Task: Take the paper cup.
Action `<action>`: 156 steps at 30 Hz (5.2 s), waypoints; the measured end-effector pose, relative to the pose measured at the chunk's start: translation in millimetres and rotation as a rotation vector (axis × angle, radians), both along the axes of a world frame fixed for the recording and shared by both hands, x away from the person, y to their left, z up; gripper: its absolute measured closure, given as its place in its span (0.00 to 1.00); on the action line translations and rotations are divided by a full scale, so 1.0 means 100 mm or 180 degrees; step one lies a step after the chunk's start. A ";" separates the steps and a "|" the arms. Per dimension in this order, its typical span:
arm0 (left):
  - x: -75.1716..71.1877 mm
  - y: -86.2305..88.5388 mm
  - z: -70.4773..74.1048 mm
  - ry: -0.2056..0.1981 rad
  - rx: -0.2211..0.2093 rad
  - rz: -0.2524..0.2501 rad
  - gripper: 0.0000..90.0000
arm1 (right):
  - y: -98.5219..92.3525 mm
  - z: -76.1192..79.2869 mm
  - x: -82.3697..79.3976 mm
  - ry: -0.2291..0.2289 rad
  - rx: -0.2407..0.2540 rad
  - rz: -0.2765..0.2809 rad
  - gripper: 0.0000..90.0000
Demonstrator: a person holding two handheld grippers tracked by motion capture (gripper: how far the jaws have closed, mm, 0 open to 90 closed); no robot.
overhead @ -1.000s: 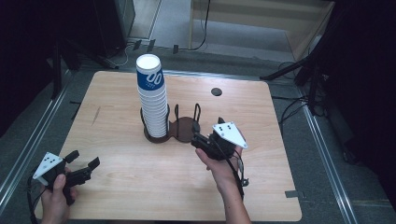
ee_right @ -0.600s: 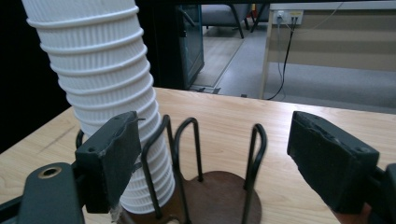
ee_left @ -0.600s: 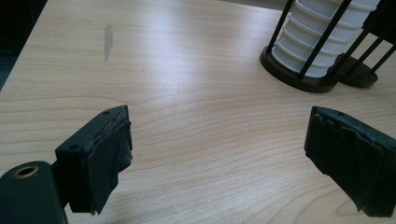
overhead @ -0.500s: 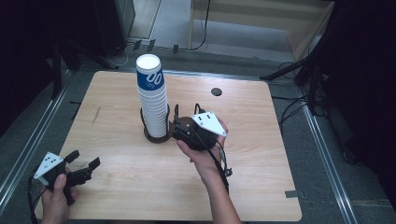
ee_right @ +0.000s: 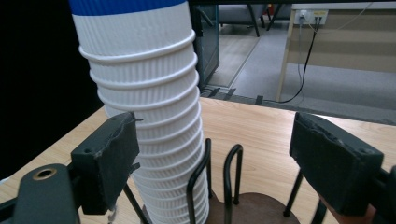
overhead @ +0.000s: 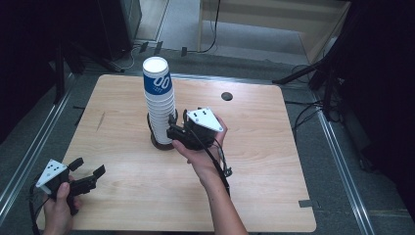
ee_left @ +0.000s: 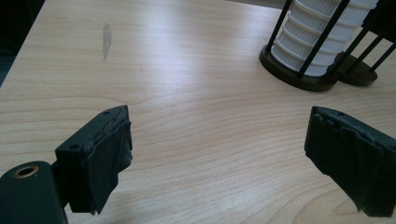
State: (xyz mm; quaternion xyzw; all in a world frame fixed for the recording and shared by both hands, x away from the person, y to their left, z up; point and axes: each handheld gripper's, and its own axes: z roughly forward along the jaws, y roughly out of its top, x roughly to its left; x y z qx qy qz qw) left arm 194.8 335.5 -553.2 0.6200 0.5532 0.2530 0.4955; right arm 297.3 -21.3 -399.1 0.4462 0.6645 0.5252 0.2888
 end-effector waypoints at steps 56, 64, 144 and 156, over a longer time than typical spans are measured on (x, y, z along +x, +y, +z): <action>0.02 0.00 0.00 0.0046 -0.0010 0.0006 0.09 | 0.78 0.44 0.50 -0.0102 -0.0004 -0.0057 0.16; 0.02 0.00 0.00 0.0055 0.0005 -0.0013 0.09 | 0.80 0.44 0.53 -0.0105 -0.0080 -0.0025 0.19; 0.04 -0.01 0.00 0.0061 -0.0002 -0.0112 0.09 | -0.47 0.72 0.10 -0.0436 0.0128 -0.0463 0.23; 0.02 0.00 0.00 0.0046 0.0005 -0.0030 0.09 | -1.03 0.14 -0.25 -0.0333 -0.0091 -0.0655 0.23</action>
